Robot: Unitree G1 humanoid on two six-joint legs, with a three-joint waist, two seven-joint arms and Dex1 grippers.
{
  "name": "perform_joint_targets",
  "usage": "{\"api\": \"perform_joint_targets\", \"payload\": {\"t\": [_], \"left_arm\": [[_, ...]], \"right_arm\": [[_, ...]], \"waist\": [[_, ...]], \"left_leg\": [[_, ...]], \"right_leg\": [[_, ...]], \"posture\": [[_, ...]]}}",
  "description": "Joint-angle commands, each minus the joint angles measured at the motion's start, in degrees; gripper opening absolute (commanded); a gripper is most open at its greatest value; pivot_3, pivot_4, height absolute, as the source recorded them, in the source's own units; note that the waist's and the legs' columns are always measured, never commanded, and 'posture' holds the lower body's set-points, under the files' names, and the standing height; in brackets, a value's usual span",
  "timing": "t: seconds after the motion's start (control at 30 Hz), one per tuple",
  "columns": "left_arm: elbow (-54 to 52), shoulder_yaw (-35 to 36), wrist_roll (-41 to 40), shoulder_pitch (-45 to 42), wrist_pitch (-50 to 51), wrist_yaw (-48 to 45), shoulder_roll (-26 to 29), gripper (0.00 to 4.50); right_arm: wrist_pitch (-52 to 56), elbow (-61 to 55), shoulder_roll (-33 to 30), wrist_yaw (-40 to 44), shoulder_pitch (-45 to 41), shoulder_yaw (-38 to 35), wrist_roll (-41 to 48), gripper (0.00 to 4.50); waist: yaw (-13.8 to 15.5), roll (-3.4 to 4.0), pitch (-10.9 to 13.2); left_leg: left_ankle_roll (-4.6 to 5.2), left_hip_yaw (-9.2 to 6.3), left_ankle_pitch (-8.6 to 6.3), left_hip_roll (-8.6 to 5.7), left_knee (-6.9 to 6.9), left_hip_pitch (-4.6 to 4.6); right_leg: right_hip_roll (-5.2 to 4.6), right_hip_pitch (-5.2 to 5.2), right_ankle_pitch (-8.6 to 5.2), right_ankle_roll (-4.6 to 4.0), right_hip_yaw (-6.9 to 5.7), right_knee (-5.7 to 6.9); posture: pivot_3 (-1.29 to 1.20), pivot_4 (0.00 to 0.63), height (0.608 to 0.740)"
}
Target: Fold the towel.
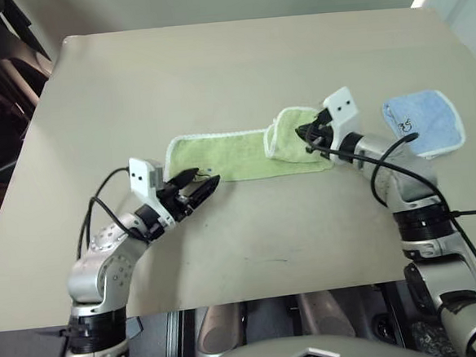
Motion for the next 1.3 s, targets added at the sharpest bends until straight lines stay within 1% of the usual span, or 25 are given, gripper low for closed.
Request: {"api": "perform_joint_targets", "payload": {"t": [0.03, 0.17, 0.3, 0.33, 0.4, 0.5, 0.67, 0.87, 0.97, 1.13, 1.23, 1.3], "left_arm": [[-6.0, 4.9, -8.0, 2.7, 5.9, 8.0, -2.8, 3.54], [-7.3, 8.3, -13.3, 5.4, 10.8, 18.8, -7.2, 3.54], [-7.3, 10.6, -19.1, 5.1, 12.9, 26.7, -10.5, 3.54], [-7.2, 10.9, -20.1, 4.9, 13.1, 28.1, -10.8, 3.93], [-6.4, 11.4, -22.0, 4.2, 13.5, 31.4, -11.5, 4.45], [-1.9, 13.5, -28.2, 0.7, 12.9, 40.0, -15.0, 4.49], [3.6, 15.5, -34.7, -3.6, 11.3, 49.3, -16.9, 4.49], [13.1, 15.7, -35.1, -10.7, 8.4, 51.3, -16.3, 4.49], [16.5, 15.4, -34.3, -13.5, 7.3, 51.1, -15.9, 4.49], [19.2, 15.1, -33.6, -15.5, 6.6, 50.7, -15.4, 4.49], [19.3, 15.0, -33.5, -15.5, 6.4, 50.6, -15.3, 3.89], [19.1, 15.1, -33.2, -15.4, 6.1, 50.1, -15.3, 3.18]], "right_arm": [[-5.2, 3.7, 0.3, 2.7, 0.7, 2.9, -3.4, 0.02], [-7.0, 5.4, 1.3, 3.3, 1.3, 2.3, -3.8, 0.02], [-8.0, 2.9, 1.4, 4.0, 1.2, 0.8, -3.1, 0.02], [-8.3, 2.2, 1.4, 4.1, 1.1, 0.4, -2.9, 0.0], [-8.7, 0.2, 1.1, 4.5, 1.1, -0.3, -2.5, 0.0], [-8.5, -7.7, -1.1, 6.7, 0.8, -3.6, 0.4, 0.0], [-5.4, -15.5, -3.4, 8.3, 1.5, -6.8, 4.1, 0.0], [-3.2, -19.1, -3.3, 7.0, 2.5, -8.2, 5.3, 0.0], [-2.4, -20.4, -3.1, 6.1, 3.1, -8.6, 5.3, 0.0], [0.1, -23.9, -3.3, 5.7, 5.7, -9.1, 6.7, 0.0], [2.9, -26.0, -3.7, 6.0, 7.9, -9.3, 8.5, 0.0], [4.3, -27.9, -4.6, 6.7, 10.5, -9.3, 9.6, 0.0]], "waist": [[0.0, 0.0, 0.0], [0.0, 0.0, 0.0], [0.0, -0.01, 0.0], [0.0, -0.01, 0.0], [0.0, 0.0, 0.0], [0.2, 0.09, 0.1], [0.2, 0.07, 0.0], [0.2, 0.09, 0.1], [0.3, 0.1, 0.1], [0.4, 0.11, 0.1], [0.4, 0.11, 0.1], [0.3, 0.1, 0.1]], "left_leg": [[-0.01, 0.0, 0.01, 0.0, -0.01, 0.0], [-0.02, 0.01, 0.01, 0.01, 0.0, 0.19], [-0.01, 0.01, 0.0, 0.0, -0.02, 0.74], [-0.03, 0.0, -0.03, -0.01, -0.04, 0.92], [-0.07, 0.0, -0.05, -0.01, -0.05, 1.03], [-0.1, 0.01, -0.05, -0.01, -0.06, 1.06], [-0.1, 0.0, -0.04, -0.05, -0.06, 1.23], [-0.15, -0.03, -0.02, -0.08, -0.23, 2.13], [-0.81, -0.11, -0.41, -0.11, -0.25, 2.18], [-0.89, -0.22, -0.45, -0.18, -0.25, 2.15], [-0.9, -0.26, -0.46, -0.2, -0.26, 2.13], [-0.9, -0.27, -0.46, -0.2, -0.26, 2.1]], "right_leg": [[0.0, 0.0, 0.0, 0.0, 0.0, 0.0], [0.01, 0.21, -0.01, -0.01, 0.0, -0.03], [0.02, 0.83, -0.11, 0.12, 0.04, -0.13], [0.03, 1.02, -0.38, 0.45, 0.05, -0.15], [0.04, 1.08, -0.43, 0.5, 0.06, -0.13], [0.06, 1.1, -0.44, 0.5, 0.06, -0.1], [0.08, 1.37, -0.5, 0.56, 0.05, -0.15], [0.1, 2.23, -0.62, 0.56, 0.09, -0.15], [0.1, 2.34, -0.7, 0.55, 0.12, -0.16], [0.09, 2.4, -0.72, 0.57, 0.13, -0.21], [0.11, 2.41, -0.78, 0.64, 0.12, -0.23], [0.12, 2.4, -0.89, 0.66, 0.12, -0.24]], "posture": [[0.0, 0.15, 0.735], [0.0, 0.15, 0.735], [0.0, 0.15, 0.735], [0.0, 0.15, 0.735], [0.0, 0.15, 0.735], [0.0, 0.15, 0.735], [0.0, 0.15, 0.735], [0.0, 0.15, 0.735], [0.0, 0.15, 0.735], [0.0, 0.15, 0.735], [0.0, 0.15, 0.735], [0.0, 0.15, 0.735]]}}
